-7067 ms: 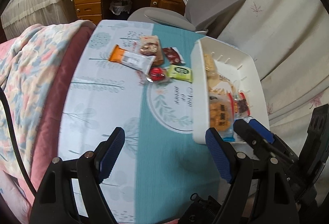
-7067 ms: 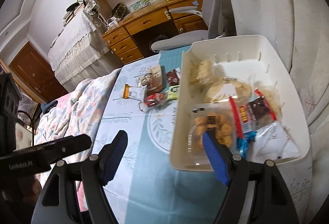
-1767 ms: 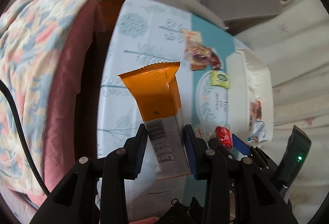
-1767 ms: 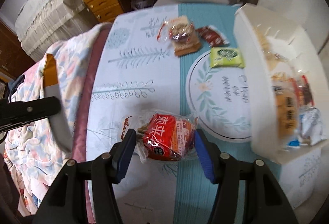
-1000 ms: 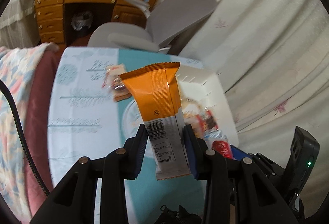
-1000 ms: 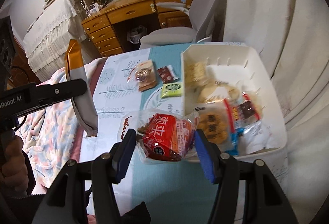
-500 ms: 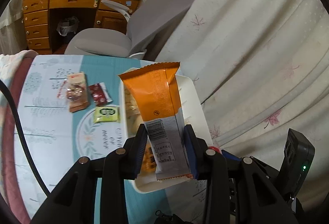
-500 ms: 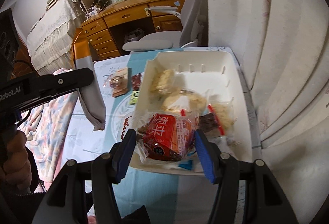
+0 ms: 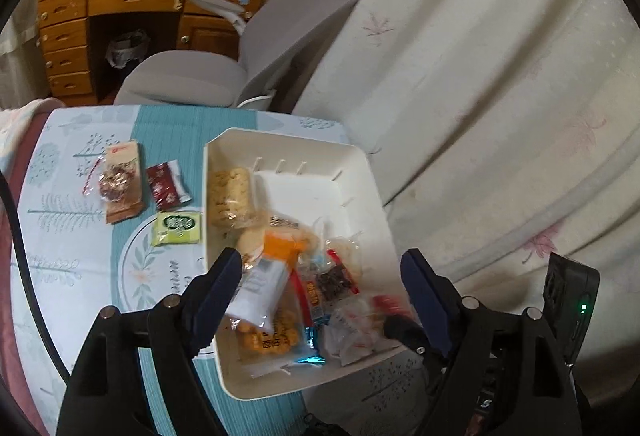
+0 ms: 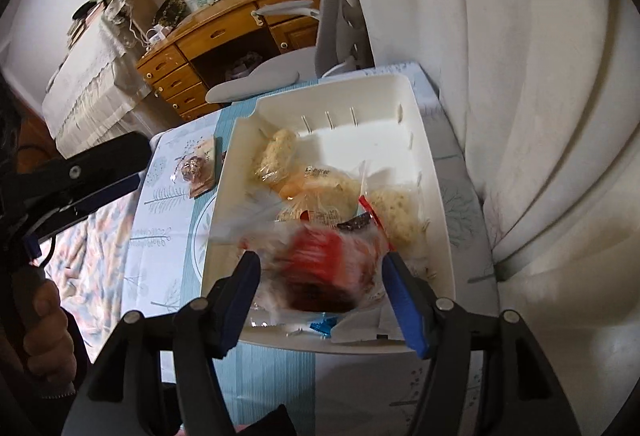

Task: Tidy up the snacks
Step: 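Release the orange-capped bar with left tool while right tool drops the red pastry in tray, then withdraw both open tools from the tray toward the remaining snacks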

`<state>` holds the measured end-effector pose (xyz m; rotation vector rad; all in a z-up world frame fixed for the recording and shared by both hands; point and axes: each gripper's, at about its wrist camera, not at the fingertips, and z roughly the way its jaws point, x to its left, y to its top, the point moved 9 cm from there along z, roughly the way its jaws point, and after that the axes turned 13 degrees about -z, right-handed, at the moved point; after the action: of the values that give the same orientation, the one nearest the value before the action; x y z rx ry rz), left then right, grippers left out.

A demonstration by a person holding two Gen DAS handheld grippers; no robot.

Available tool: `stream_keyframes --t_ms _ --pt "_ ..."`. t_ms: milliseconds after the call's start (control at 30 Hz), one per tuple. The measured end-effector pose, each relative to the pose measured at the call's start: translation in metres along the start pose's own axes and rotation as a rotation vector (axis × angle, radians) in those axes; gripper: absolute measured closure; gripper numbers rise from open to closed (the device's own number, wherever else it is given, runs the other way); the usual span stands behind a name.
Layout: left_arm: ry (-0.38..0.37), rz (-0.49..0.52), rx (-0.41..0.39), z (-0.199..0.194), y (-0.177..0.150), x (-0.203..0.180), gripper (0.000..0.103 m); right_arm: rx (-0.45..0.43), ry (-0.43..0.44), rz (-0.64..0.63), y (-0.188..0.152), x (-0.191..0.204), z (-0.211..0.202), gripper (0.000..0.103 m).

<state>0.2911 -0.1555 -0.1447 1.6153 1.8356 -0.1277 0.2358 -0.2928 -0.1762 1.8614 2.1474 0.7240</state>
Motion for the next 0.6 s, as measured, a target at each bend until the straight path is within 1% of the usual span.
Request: stream_keyframes --t_ms 100,333,467,600 --pt "0.046 -0.029 -0.003 -0.001 0.003 0.015 0.022 0.002 0.025 0.018 0.001 0.002 0.004 0.038" --pt "0.103 -0.088 -0.017 -0.018 0.003 0.053 0.022 0.014 0.095 0.061 0.0 0.02 0.011 0.037" --pt "0.138 -0.094 -0.015 -0.029 -0.001 0.074 0.021 0.021 0.123 0.088 -0.002 0.033 0.014 0.037" --pt "0.149 -0.095 -0.018 -0.044 -0.003 0.093 0.021 0.032 0.145 0.126 -0.006 0.049 0.017 0.036"
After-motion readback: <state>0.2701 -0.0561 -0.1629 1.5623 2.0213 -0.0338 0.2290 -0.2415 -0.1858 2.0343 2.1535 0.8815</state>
